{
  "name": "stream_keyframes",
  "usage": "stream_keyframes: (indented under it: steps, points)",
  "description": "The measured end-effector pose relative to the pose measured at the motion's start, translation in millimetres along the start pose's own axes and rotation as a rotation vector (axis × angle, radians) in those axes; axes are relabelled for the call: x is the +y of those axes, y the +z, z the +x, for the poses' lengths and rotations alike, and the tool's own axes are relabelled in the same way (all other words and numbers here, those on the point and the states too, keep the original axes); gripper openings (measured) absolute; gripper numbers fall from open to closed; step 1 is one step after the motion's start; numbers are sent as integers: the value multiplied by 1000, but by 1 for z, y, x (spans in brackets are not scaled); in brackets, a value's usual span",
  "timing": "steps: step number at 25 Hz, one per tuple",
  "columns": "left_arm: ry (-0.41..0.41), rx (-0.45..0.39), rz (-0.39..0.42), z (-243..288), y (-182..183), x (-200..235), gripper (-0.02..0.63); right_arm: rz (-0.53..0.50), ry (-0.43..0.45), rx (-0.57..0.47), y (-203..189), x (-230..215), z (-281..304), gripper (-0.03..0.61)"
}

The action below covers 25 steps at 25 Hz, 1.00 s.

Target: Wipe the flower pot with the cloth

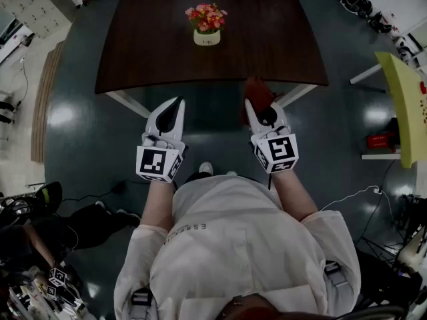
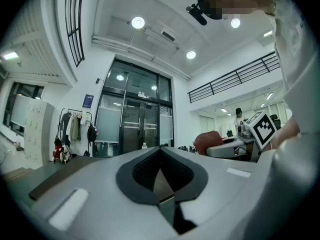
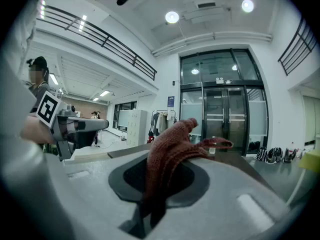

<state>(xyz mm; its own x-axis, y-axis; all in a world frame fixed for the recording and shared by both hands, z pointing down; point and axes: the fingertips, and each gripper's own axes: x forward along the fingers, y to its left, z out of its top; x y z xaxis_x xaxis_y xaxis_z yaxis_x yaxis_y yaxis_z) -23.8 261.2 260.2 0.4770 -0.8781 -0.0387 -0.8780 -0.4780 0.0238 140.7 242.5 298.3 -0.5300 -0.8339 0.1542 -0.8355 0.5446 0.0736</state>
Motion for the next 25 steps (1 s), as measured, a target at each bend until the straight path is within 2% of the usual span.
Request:
stream_keyframes:
  steps: [17, 25]
  points:
    - [-12, 20, -35, 6, -7, 6, 15, 42, -11, 20, -5, -3, 6, 49]
    - [-14, 63, -62, 5, -32, 49, 15, 86, -32, 50, -16, 13, 39, 49]
